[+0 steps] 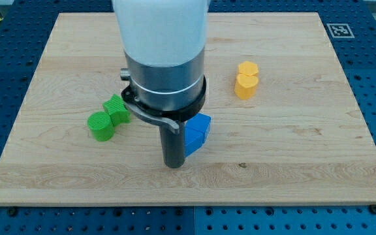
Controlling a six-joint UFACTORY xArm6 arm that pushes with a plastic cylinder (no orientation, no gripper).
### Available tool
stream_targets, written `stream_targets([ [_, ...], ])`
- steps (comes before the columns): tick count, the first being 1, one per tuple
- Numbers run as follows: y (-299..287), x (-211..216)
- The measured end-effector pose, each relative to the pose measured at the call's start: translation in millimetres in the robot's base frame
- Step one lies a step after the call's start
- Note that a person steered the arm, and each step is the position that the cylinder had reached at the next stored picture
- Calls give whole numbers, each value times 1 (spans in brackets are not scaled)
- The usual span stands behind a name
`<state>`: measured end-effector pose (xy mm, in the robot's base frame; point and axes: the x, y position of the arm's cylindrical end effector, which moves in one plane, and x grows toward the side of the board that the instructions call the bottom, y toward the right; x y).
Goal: Separate the blue triangle and blue cube
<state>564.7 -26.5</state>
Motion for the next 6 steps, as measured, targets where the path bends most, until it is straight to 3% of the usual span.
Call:
stream_targets([
  [3, -51, -37],
  [6, 67, -40],
])
